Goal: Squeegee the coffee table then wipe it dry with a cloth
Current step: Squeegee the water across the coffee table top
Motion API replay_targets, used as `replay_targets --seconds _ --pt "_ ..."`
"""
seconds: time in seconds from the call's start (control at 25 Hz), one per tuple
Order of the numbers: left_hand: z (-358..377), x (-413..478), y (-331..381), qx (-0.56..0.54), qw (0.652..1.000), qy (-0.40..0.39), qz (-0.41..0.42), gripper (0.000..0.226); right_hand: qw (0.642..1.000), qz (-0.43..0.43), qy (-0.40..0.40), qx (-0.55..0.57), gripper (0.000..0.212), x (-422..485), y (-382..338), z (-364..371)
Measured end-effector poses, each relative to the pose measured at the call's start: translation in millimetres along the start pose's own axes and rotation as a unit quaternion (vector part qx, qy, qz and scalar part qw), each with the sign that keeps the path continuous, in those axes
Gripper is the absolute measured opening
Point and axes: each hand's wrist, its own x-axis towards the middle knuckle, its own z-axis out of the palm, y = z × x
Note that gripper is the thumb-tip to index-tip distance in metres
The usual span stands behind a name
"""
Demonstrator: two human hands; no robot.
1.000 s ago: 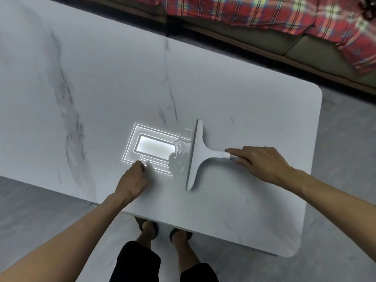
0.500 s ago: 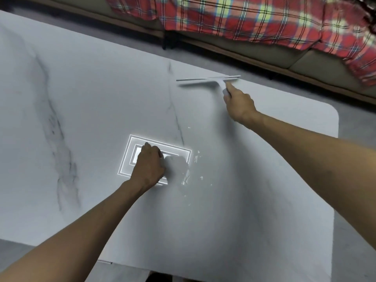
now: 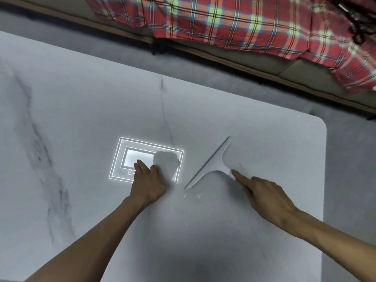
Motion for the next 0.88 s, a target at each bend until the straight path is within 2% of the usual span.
replay_targets --seconds 0.08,0.16,0.24,0.28,0.32,0.44,0.52,0.64,0.76,0.88 --pt "-14.1 -8.6 11.5 -0.009 1.000 -0.012 -0.004 0.060 1.000 0.001 0.009 -0.004 0.050 3.2 3.7 -19.5" --pt "-18.3 -8.4 15.2 -0.017 1.000 -0.011 -0.003 0.061 0.994 0.013 0.103 0.042 0.047 42.3 2.8 -43.3" --pt "-9.3 1.6 9.1 -0.020 1.000 -0.014 -0.008 0.079 0.978 0.045 0.184 0.085 0.043 102.9 -7.0 -68.1" --pt "-2.2 9.2 2.4 -0.007 1.000 -0.022 -0.009 0.086 0.973 0.067 0.192 0.107 0.040 134.4 -13.0 -79.2" --pt "-0.5 10.2 -0.1 -0.001 0.999 -0.034 -0.018 0.085 0.970 0.089 0.187 0.125 0.037 159.5 -18.4 -88.8" --pt "-14.7 -4.0 8.4 -0.004 0.999 -0.046 -0.008 0.061 0.968 0.129 0.170 0.135 0.035 185.0 -24.0 -87.8" --pt "-22.2 -11.2 14.8 -0.004 0.999 -0.047 0.009 0.054 0.972 0.111 0.171 0.114 0.038 160.7 -17.1 -65.0" --pt "-20.2 -11.2 14.1 0.013 0.999 -0.042 0.016 0.055 0.978 0.088 0.150 0.118 0.048 95.9 -0.4 -23.3" --pt "-16.1 -10.3 12.4 0.039 0.998 -0.038 0.021 0.060 0.989 0.093 0.063 0.093 0.053 22.3 7.5 -3.1" --pt "-13.1 -12.1 13.5 0.059 0.998 -0.030 0.021 0.060 0.990 0.109 -0.017 0.092 0.051 -10.1 19.5 -18.4"
